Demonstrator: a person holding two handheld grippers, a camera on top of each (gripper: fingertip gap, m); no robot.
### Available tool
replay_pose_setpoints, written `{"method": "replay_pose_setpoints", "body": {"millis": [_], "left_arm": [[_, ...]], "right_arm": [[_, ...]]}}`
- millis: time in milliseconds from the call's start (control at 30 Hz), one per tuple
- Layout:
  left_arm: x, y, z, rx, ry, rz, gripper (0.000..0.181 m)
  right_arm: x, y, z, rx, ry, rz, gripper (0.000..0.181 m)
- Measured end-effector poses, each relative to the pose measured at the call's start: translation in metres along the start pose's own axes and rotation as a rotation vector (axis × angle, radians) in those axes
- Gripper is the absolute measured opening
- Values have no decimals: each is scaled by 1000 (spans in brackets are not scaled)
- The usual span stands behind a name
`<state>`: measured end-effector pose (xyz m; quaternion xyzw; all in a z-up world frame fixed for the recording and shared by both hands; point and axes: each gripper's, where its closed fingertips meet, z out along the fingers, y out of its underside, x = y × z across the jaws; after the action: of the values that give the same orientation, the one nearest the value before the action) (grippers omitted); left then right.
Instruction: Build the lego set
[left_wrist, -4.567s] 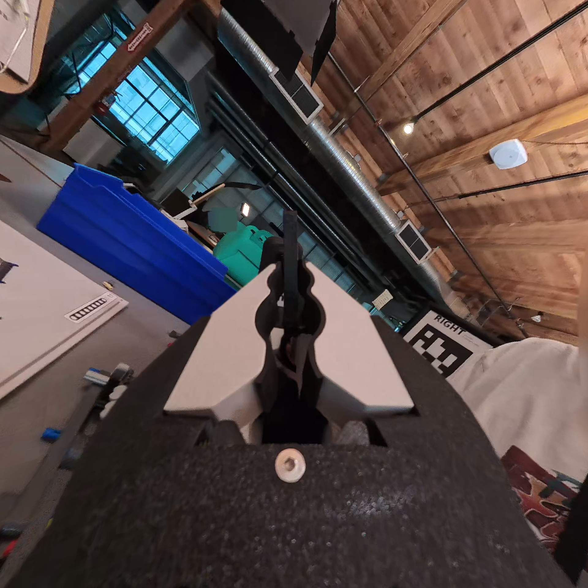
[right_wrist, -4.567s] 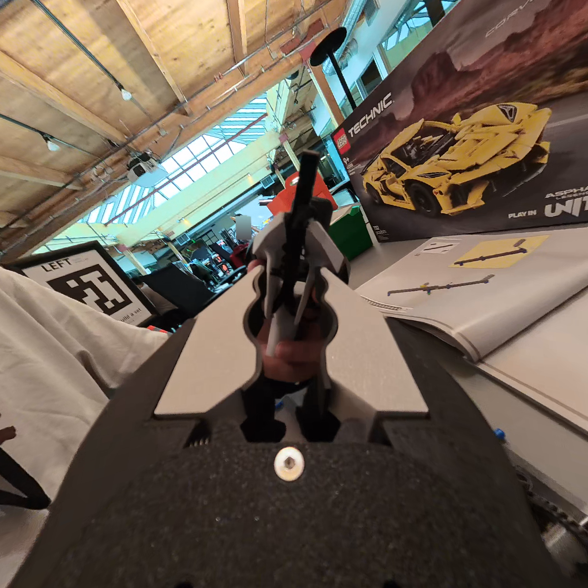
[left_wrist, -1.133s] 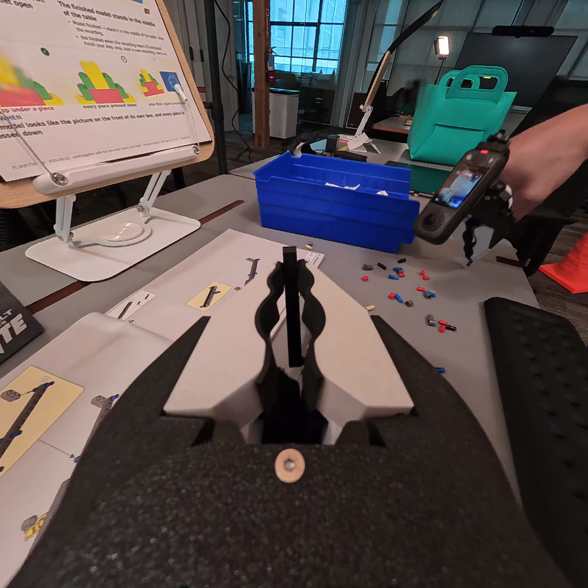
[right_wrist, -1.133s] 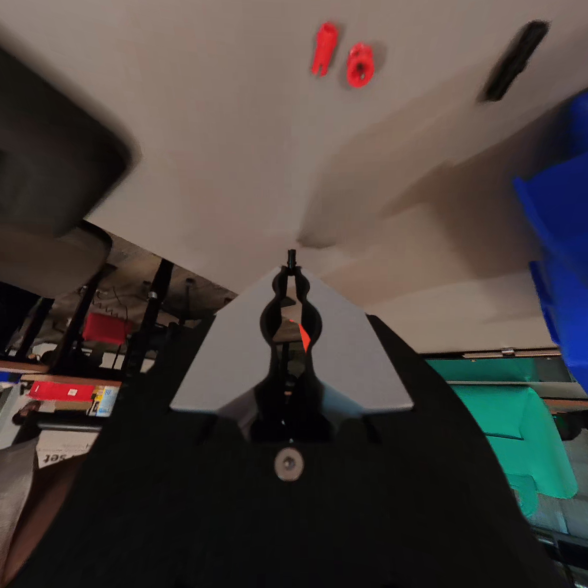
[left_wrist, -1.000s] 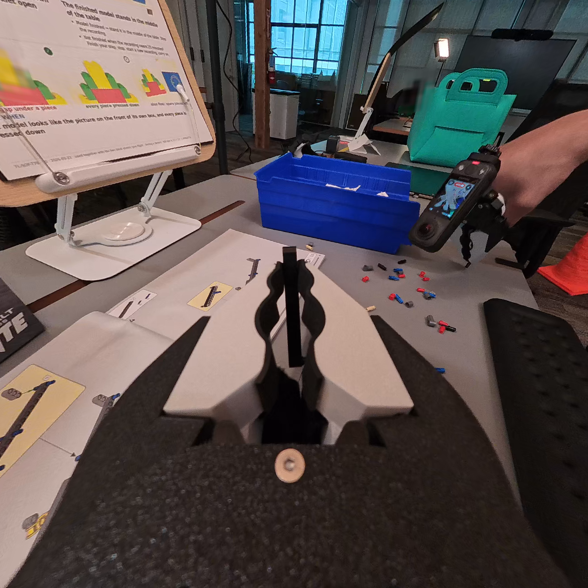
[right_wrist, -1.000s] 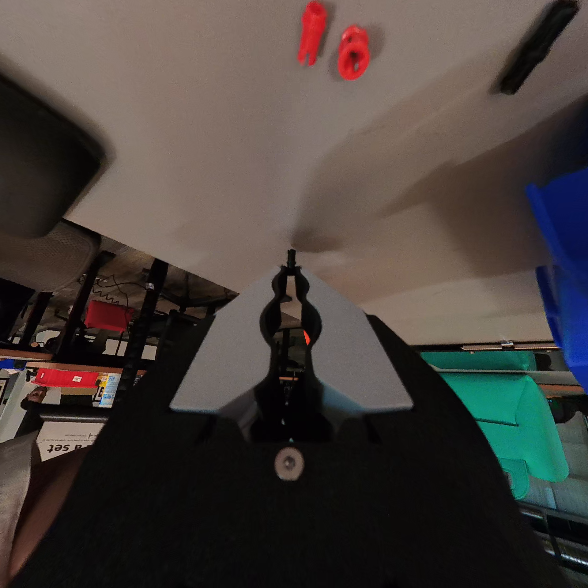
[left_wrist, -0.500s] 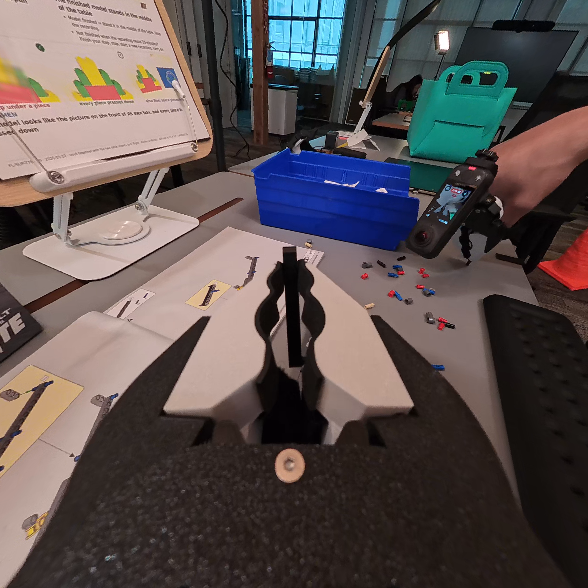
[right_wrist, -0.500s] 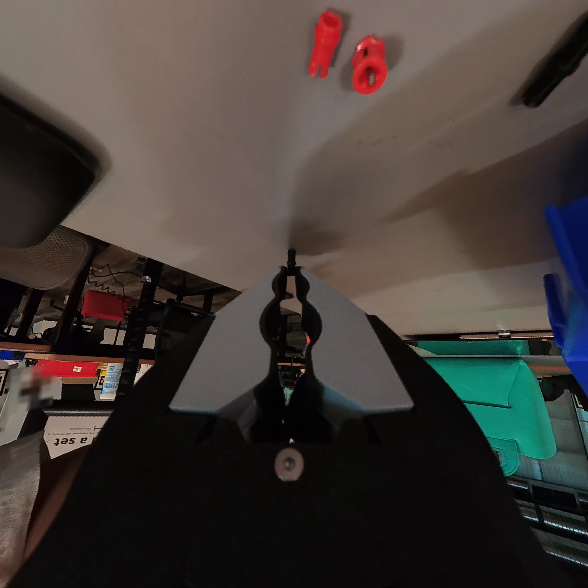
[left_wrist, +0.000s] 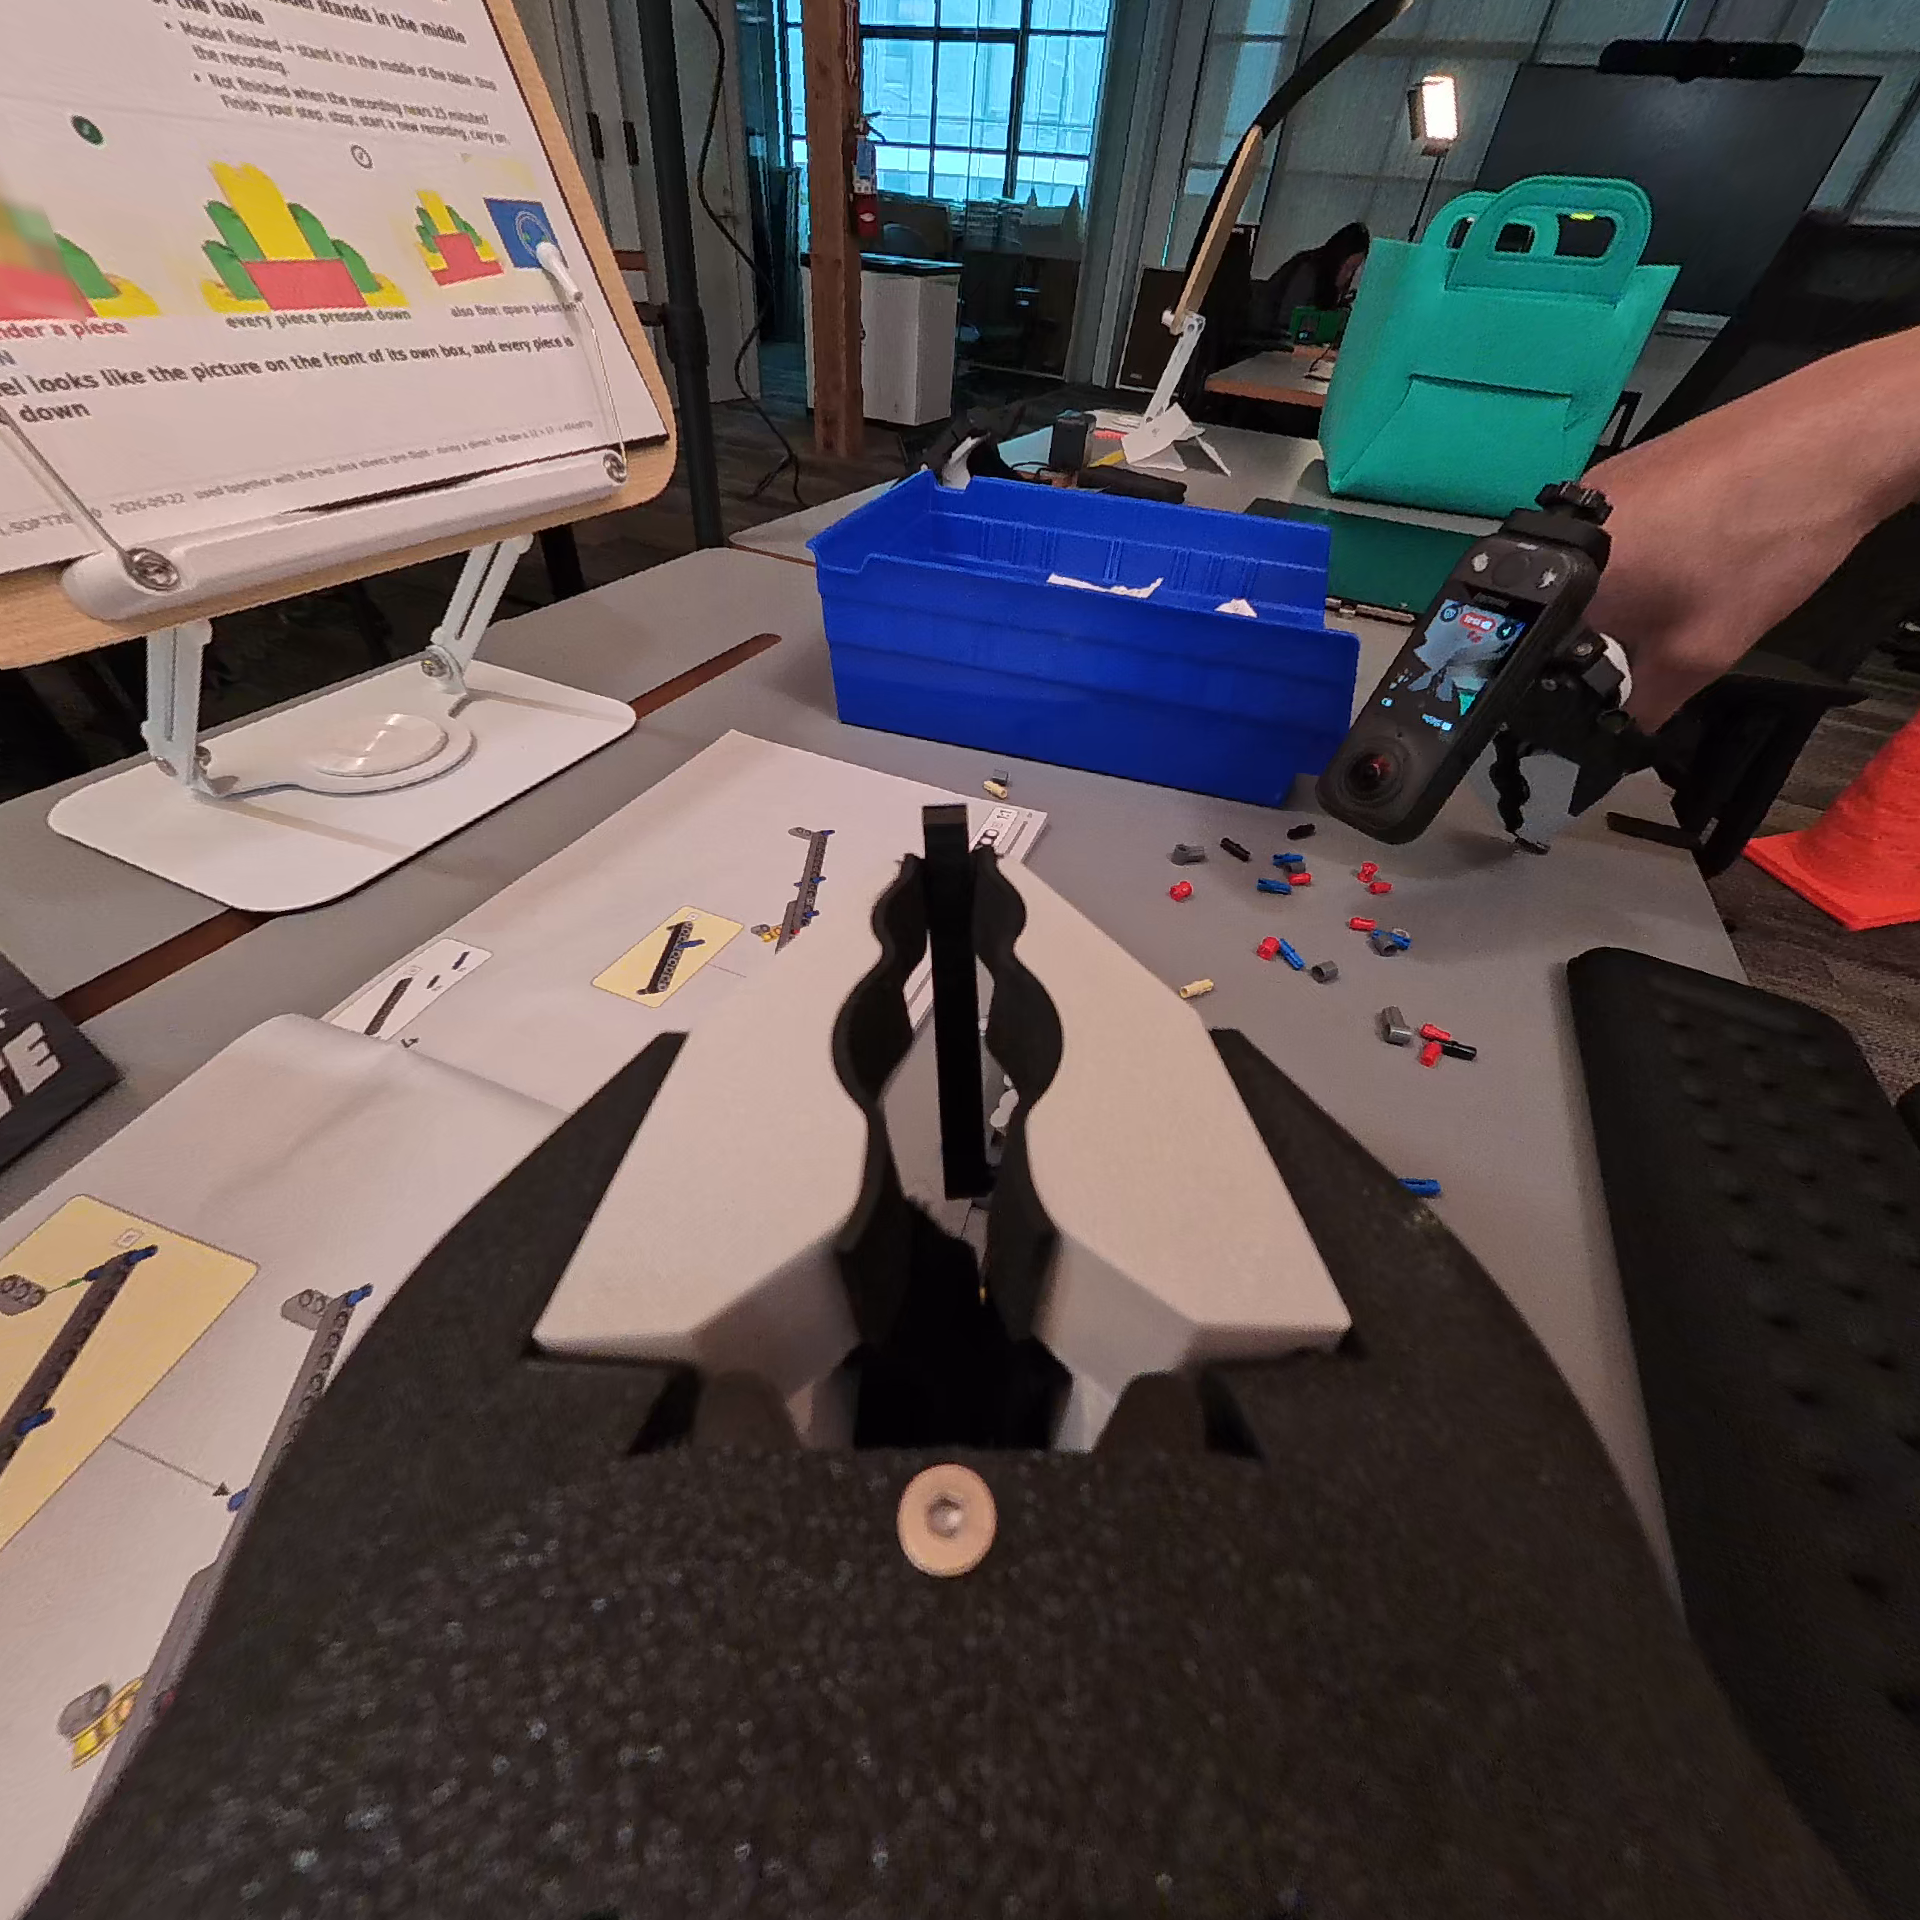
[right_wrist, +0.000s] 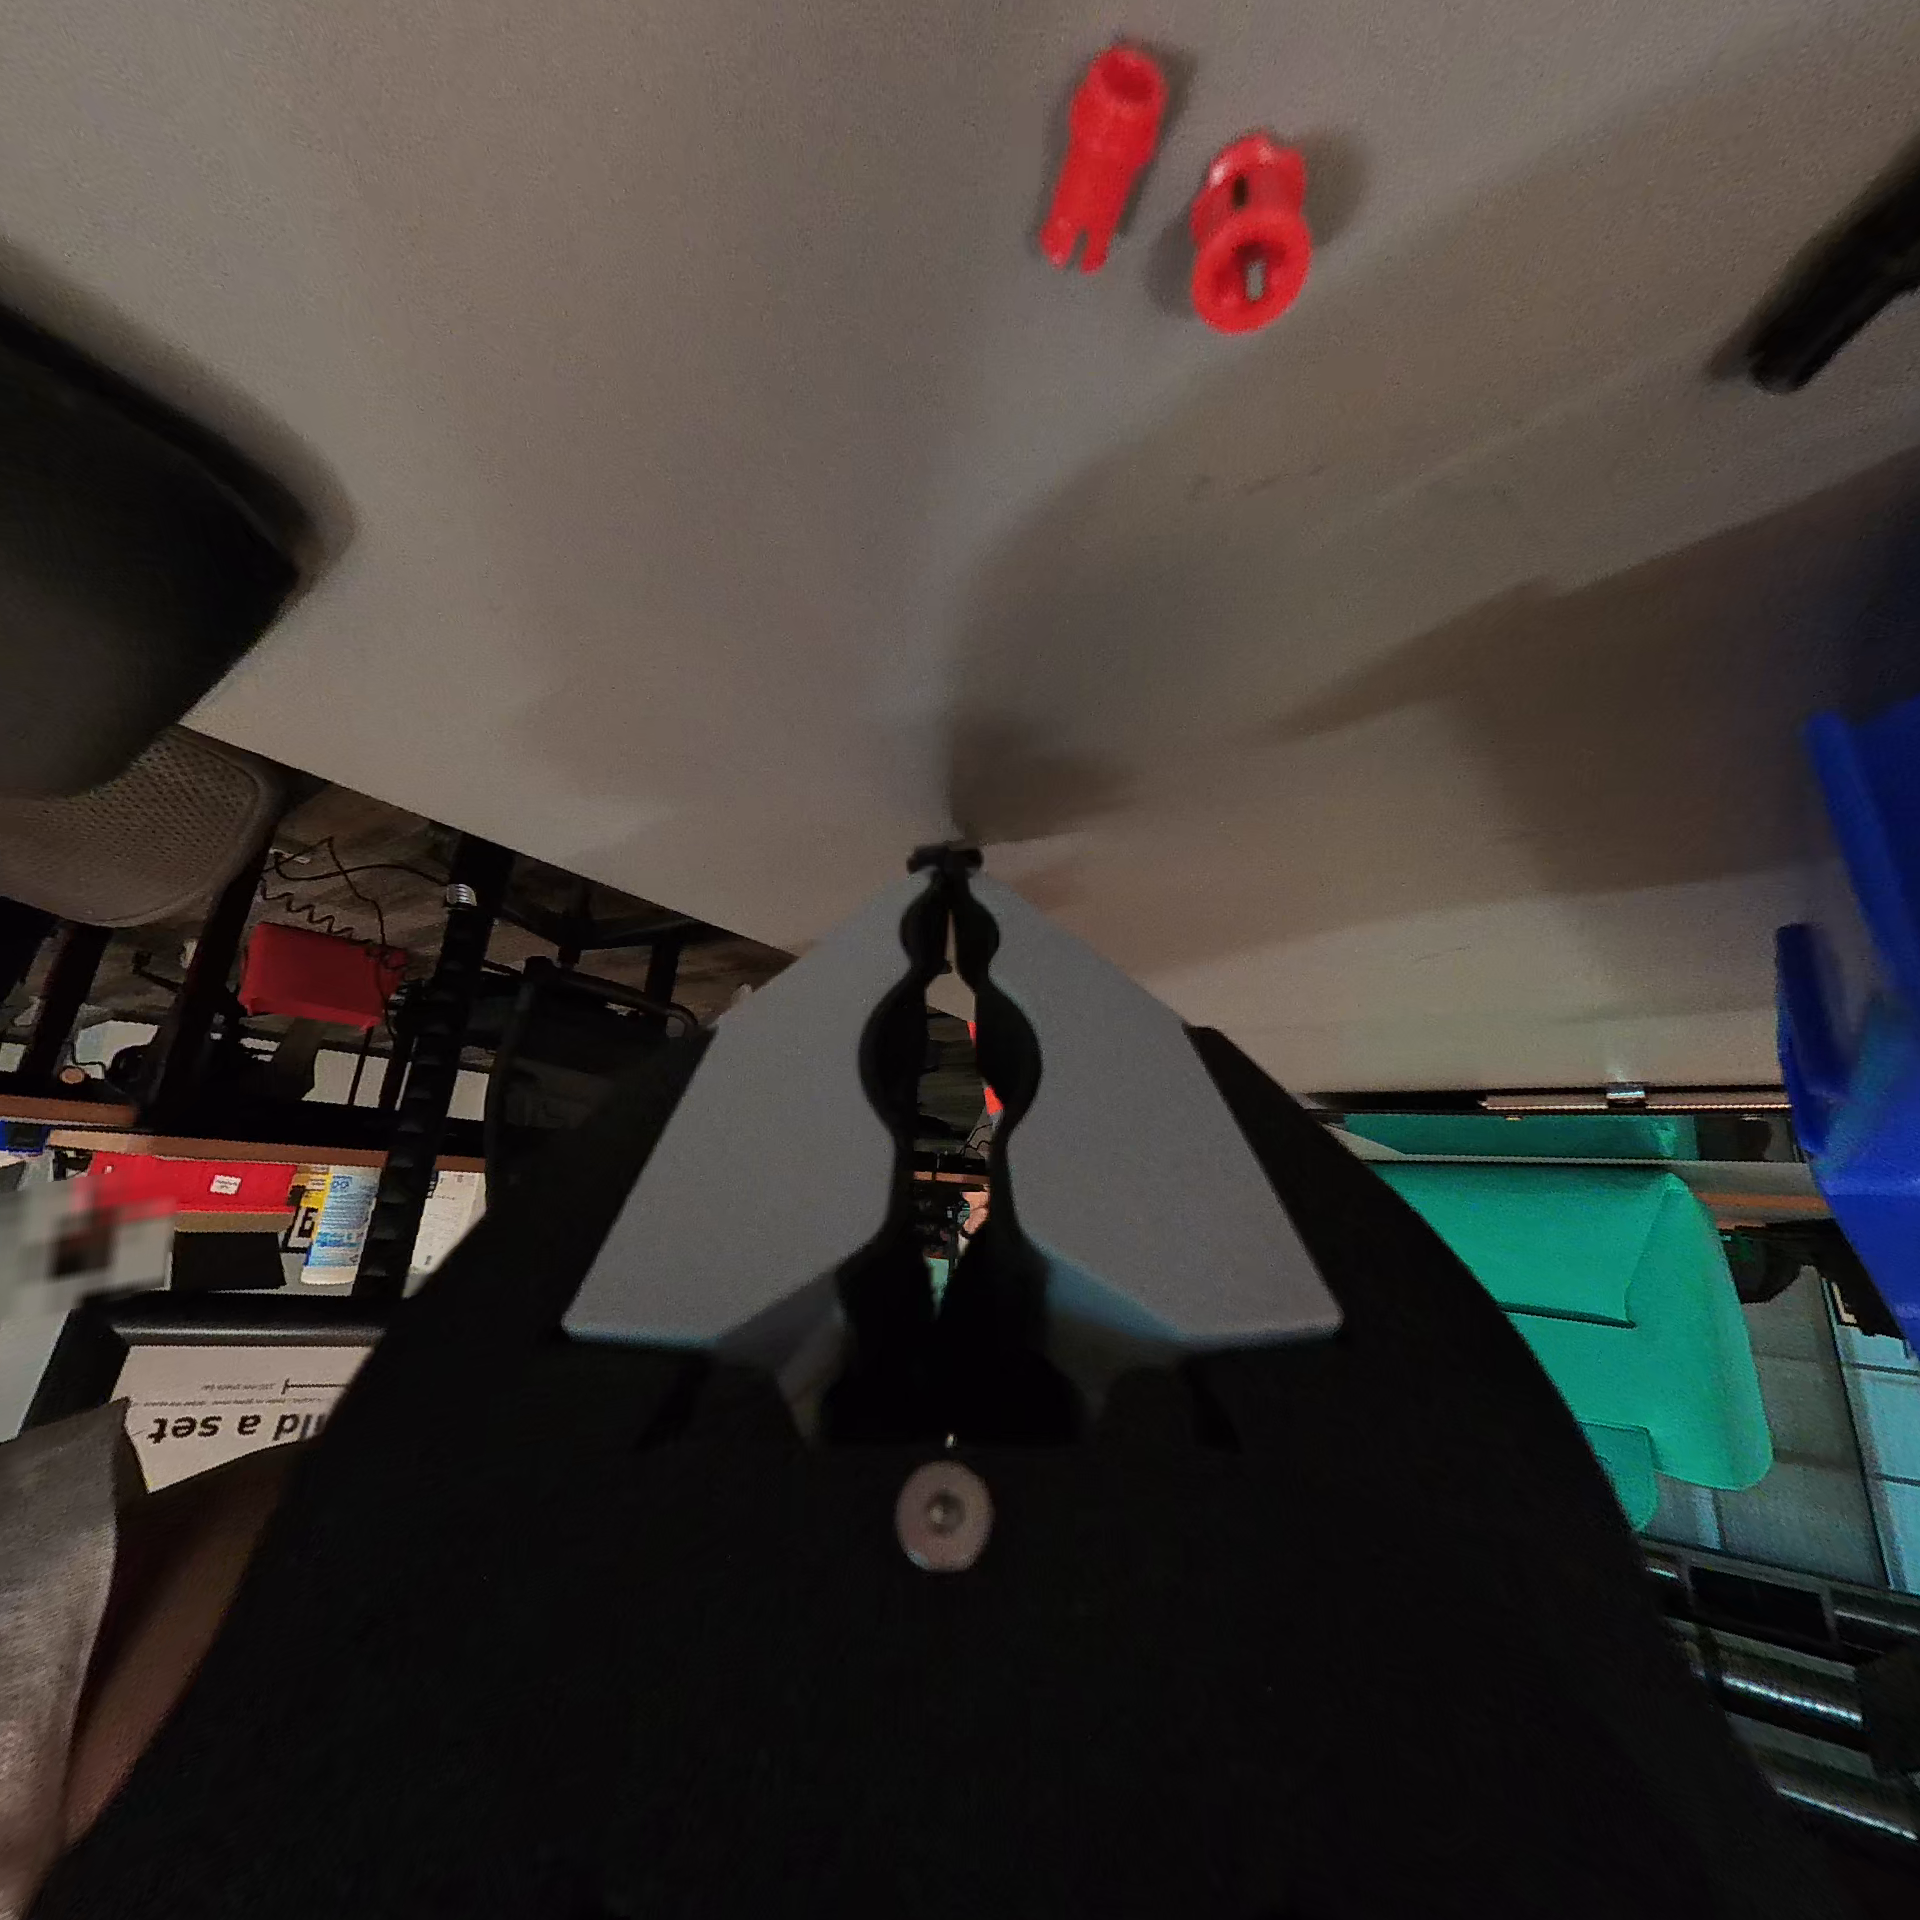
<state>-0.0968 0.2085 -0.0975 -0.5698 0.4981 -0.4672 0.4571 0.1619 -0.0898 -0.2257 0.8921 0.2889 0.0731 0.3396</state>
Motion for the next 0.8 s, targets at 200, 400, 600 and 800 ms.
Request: {"method": "replay_pose_setpoints", "body": {"millis": [200,400,600,800], "left_arm": [[-1,0,-1,-1,-4,8,7],[0,-2,-2,2,0,5,6],[5,4,3,-20,11,18,7],[9,8,6,-27,25,8,7]], "right_arm": [[3,2,-9,100,13,11,0],[-2,-5,-26,733,-68,165,12],[-9,-10,-16,1190,-171,510,25],[-9,-11,-7,1378,-6,780,14]]}}
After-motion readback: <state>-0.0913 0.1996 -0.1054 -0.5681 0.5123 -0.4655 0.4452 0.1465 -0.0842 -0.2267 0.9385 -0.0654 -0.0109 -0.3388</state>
